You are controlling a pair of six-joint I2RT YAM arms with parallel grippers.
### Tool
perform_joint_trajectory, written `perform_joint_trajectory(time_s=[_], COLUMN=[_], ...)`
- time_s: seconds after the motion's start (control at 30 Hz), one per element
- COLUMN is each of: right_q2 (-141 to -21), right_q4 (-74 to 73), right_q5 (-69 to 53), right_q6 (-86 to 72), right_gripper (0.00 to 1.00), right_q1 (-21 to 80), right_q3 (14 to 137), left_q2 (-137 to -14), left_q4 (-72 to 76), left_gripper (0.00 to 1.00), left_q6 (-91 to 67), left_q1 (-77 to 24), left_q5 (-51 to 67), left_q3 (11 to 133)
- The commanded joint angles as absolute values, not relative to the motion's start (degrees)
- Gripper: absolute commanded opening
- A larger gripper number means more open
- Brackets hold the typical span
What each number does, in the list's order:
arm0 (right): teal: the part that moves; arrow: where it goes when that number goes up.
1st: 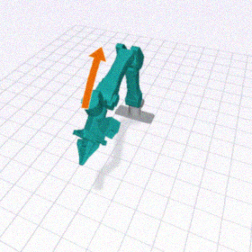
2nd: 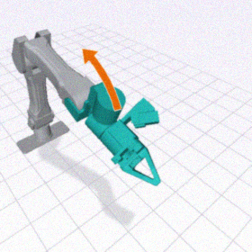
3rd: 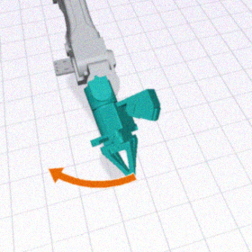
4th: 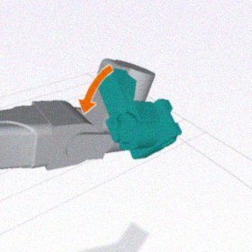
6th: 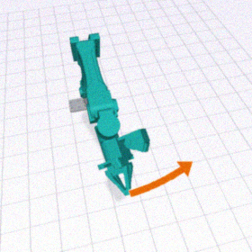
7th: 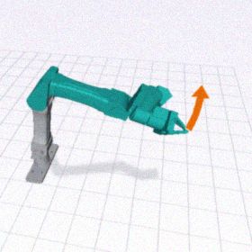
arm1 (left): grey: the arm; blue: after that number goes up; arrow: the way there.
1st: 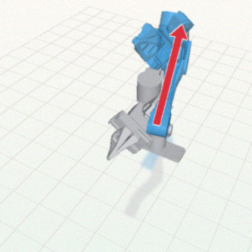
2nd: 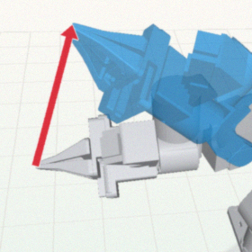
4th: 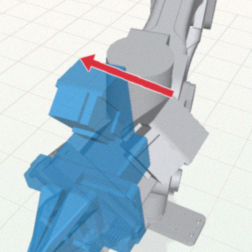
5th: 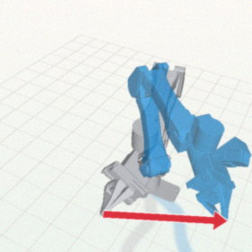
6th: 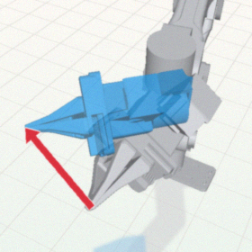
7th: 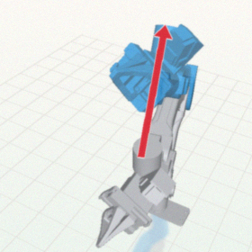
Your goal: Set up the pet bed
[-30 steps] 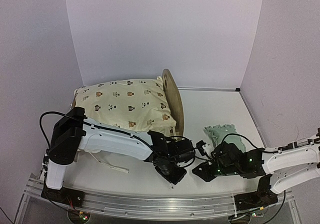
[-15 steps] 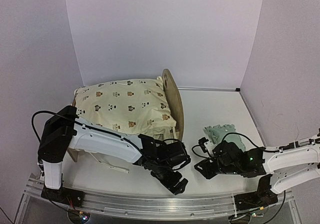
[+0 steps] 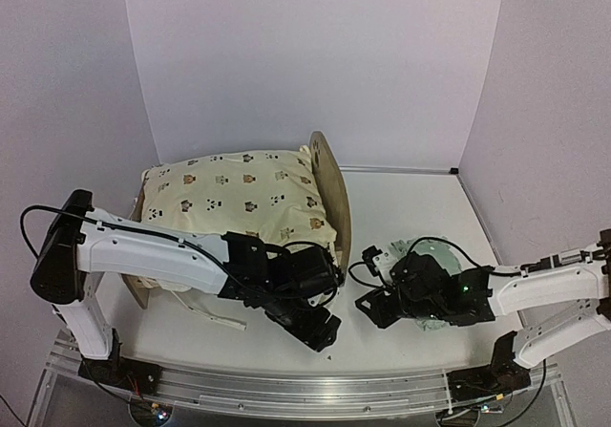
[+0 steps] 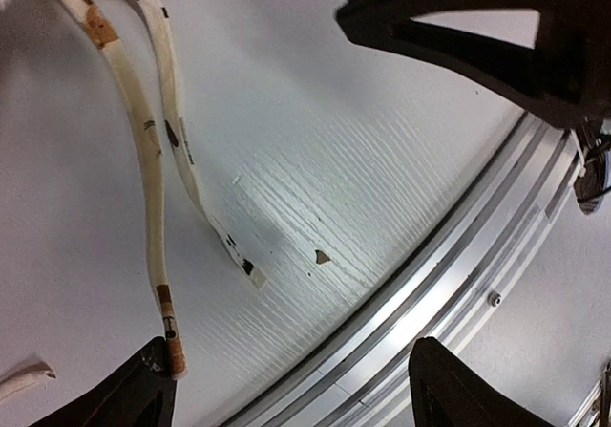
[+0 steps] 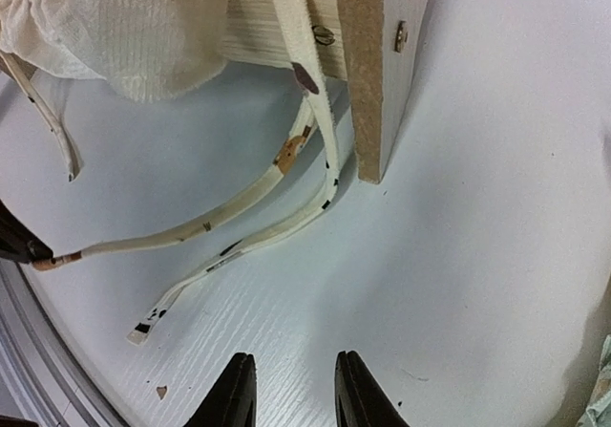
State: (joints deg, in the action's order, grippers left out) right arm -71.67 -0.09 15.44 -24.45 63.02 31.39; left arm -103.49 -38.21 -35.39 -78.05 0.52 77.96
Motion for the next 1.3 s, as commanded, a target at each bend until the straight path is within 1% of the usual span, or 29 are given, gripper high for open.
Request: perform_joint_trajectory(time_s=[0.0, 0.1, 0.23, 0.5, 0.6, 0.67, 0.77, 0.9, 1.0, 1.1, 1.27], right_q2=[-74.07, -74.47, -73.66, -67.02, -64.55, -63.41, -62.97, -64.16, -65.8, -67.77, -70.47], right_q4=[0.96, 1.23, 1.22, 0.92, 0.02, -1.31, -1.76, -1.75, -1.67, -1.44, -0.84], right_q5=[15.57, 15.97, 16.75, 18.06, 18.38, 18.66, 18.9, 18.89, 18.88, 18.67, 17.57], right_q6=[-23.38, -23.49, -23.88, -24.54, -24.76, -24.86, -24.96, -24.72, -24.17, -23.79, -23.95], right_gripper=[0.31, 0.32, 0.32, 0.34, 0.35, 0.35, 0.36, 0.37, 0.38, 0.38, 0.38], right_q1=[62.71, 62.52, 62.11, 61.75, 61.72, 61.65, 61.64, 61.61, 61.56, 61.54, 61.59], right_q3=[34.84, 35.19, 34.93, 31.96, 30.98, 30.51, 30.07, 30.74, 31.88, 33.29, 34.71], left_q2=[-99.3, -99.64, -101.71, -115.51, -119.06, -118.6, -115.43, -111.45, -108.97, -108.14, -109.44], left_q4=[-30.34, -24.99, -21.44, -24.83, -27.71, -28.85, -31.08, -37.86, -42.08, -44.49, -45.54], left_gripper=[0.82, 0.79, 0.8, 0.79, 0.75, 0.74, 0.74, 0.74, 0.71, 0.67, 0.62], left_q6=[-33.53, -32.48, -31.03, -27.17, -25.92, -25.63, -25.64, -28.05, -31.97, -35.72, -38.87], left_q1=[-78.22, -78.57, -79.31, -81.23, -81.6, -81.67, -81.67, -81.65, -81.54, -81.18, -80.8], left_q5=[10.08, 16.2, 21.44, 26.12, 25.52, 23.49, 16.44, 3.93, -5.78, -9.2, -11.31], left_q3=[74.69, 75.25, 78.66, 92.61, 97.62, 97.97, 96.39, 92.19, 87.66, 83.78, 80.96])
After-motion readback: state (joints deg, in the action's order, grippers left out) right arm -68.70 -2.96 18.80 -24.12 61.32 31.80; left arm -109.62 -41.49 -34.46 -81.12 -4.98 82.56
